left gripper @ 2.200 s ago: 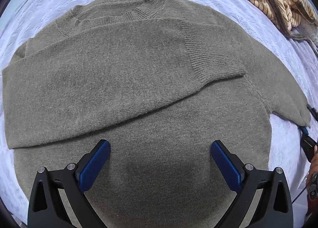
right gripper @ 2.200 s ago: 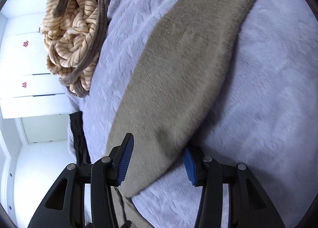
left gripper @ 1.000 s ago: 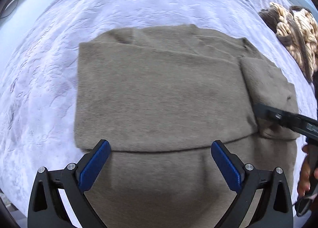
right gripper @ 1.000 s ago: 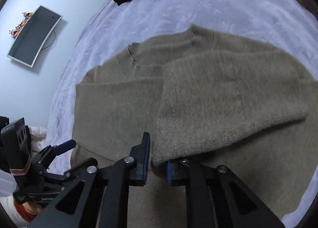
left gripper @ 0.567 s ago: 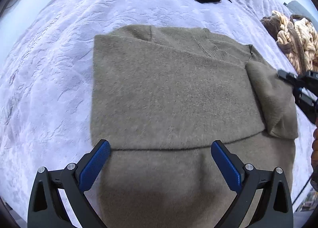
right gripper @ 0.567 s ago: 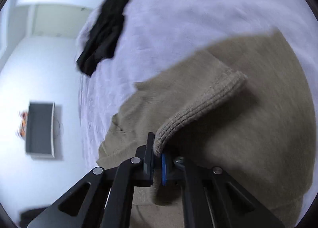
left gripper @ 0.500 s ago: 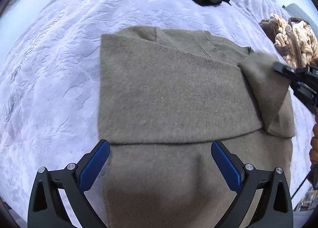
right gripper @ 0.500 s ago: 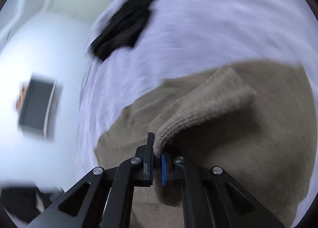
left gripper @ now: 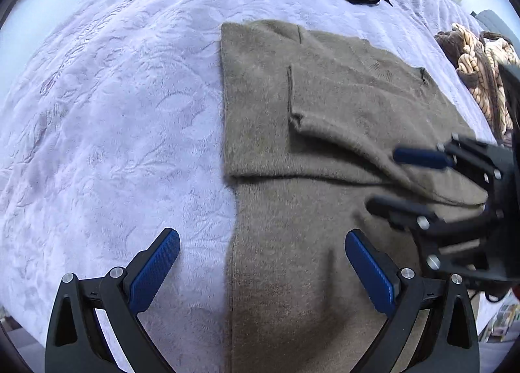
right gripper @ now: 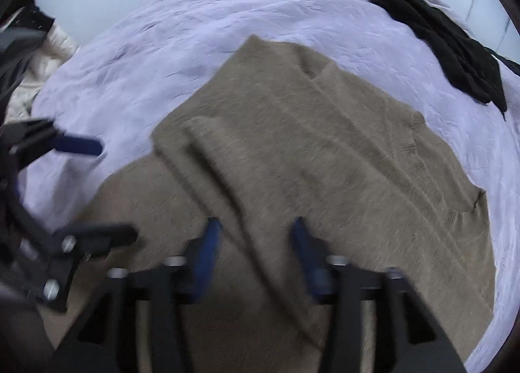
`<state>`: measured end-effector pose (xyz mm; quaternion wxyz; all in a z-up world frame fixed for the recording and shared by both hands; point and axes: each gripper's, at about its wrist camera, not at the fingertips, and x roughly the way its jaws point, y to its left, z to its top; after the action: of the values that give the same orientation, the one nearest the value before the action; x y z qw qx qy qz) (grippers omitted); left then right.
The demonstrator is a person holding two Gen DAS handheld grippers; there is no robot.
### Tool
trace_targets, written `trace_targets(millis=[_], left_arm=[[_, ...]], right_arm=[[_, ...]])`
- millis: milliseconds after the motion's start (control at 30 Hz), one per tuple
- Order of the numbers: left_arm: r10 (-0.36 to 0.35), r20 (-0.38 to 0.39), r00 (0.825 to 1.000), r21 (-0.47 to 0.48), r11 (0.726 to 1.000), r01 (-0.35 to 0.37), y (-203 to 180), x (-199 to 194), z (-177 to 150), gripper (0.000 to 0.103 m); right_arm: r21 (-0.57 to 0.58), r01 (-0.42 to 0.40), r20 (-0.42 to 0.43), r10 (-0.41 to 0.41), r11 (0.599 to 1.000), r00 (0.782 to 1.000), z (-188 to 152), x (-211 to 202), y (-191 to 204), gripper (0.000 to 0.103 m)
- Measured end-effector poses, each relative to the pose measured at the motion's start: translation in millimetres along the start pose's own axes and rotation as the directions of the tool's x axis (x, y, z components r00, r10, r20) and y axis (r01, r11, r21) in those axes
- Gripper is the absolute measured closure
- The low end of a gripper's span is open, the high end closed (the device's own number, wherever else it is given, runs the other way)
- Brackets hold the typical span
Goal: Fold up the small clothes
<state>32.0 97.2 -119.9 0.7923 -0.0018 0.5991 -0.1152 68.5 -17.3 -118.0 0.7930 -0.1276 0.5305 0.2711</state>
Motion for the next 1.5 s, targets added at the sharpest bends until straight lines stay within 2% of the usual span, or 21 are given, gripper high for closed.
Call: trace_targets(millis=[67,133,200,267,333,400,467,533,567,600,633,667,733,800,867,1000,1133,1367,1400,1467,1500], left_arm=[[-0.019,0.021,1.0,0.003,1.0,0.019,0,-7,10,0.001],[-0.041,0.052,0.998,0.01,0.999,0.041,-3,-15,22,0.001],[-0.059,0.082,0.995,0.02,0.998,0.057,-9,-22,35,0.001],[-0.067,0.107,0.992,0.03,0.997,0.064,-14,-22,51,0.001],[-0.065,0.108,0.992,0.042,0.997,0.061,-23,-14,69,0.001],[-0.073,0.074,0.995,0.059,0.996,0.068,-33,3,83,0.001],[-0.031,0.049,0.998,0.084,0.996,0.027,-42,19,86,0.001],[0.012,0.002,1.0,0.107,0.994,-0.012,-47,38,83,0.001],[0.022,-0.017,1.0,0.106,0.994,-0.02,-45,43,78,0.001],[0.028,-0.026,0.999,0.103,0.994,-0.025,-44,44,75,0.001],[0.033,-0.028,0.999,0.103,0.994,-0.03,-43,42,72,0.001],[0.033,-0.024,0.999,0.104,0.994,-0.031,-43,39,70,0.001],[0.035,-0.018,0.999,0.107,0.994,-0.032,-43,35,68,0.001],[0.051,-0.022,0.998,0.111,0.993,-0.048,-45,38,65,0.001],[0.069,-0.015,0.998,0.116,0.991,-0.067,-48,41,62,0.001],[0.079,-0.001,0.997,0.133,0.988,-0.078,-45,40,54,0.001],[0.086,-0.022,0.996,0.145,0.986,-0.082,-33,29,46,0.001],[-0.004,-0.003,1.0,0.002,1.0,0.004,22,-3,63,0.001],[-0.004,0.001,1.0,-0.016,1.0,0.004,29,-3,69,0.001],[-0.012,0.004,1.0,-0.048,0.999,0.012,44,2,86,0.001],[-0.024,0.006,1.0,-0.06,0.998,0.024,50,5,93,0.001]], right_arm=[[0.111,-0.019,0.004,0.018,0.994,1.0,-16,-15,-15,0.04],[0.318,-0.032,0.036,0.022,0.948,0.999,-44,-35,-47,0.04],[0.525,-0.038,0.078,-0.004,0.85,0.997,-79,-57,-82,0.04],[0.731,-0.025,0.111,-0.083,0.682,0.99,-128,-82,-123,0.04],[0.833,-0.001,0.112,-0.167,0.553,0.98,-167,-101,-149,0.04],[0.905,-0.002,0.099,-0.207,0.424,0.973,-205,-110,-172,0.04],[0.934,-0.095,0.155,-0.151,0.344,0.976,-231,-103,-190,0.04],[0.937,-0.206,0.226,-0.038,0.281,0.973,-244,-80,-204,0.04],[0.939,-0.252,0.255,0.016,0.233,0.967,-249,-65,-208,0.044],[0.939,-0.271,0.27,0.035,0.21,0.962,-249,-57,-208,0.053],[0.937,-0.282,0.279,0.045,0.208,0.959,-248,-55,-210,0.081],[0.928,-0.297,0.295,0.046,0.225,0.954,-245,-58,-210,0.083],[0.907,-0.301,0.308,0.024,0.296,0.951,-238,-72,-207,0.084],[0.899,-0.251,0.263,0.018,0.359,0.965,-236,-72,-209,0.084],[0.9,-0.186,0.188,0.032,0.394,0.982,-236,-58,-215,0.084],[0.899,-0.159,0.164,0.023,0.409,0.986,-232,-49,-214,0.084],[0.908,-0.141,0.155,-0.002,0.395,0.988,-231,-57,-203,0.078],[0.906,-0.078,0.11,-0.054,0.415,0.993,-221,-79,-196,0.071],[0.907,-0.078,0.112,-0.058,0.414,0.992,-220,-81,-198,0.068],[0.906,-0.088,0.127,-0.068,0.413,0.989,-217,-84,-202,0.051],[0.905,-0.094,0.135,-0.072,0.414,0.988,-216,-86,-204,0.049]])
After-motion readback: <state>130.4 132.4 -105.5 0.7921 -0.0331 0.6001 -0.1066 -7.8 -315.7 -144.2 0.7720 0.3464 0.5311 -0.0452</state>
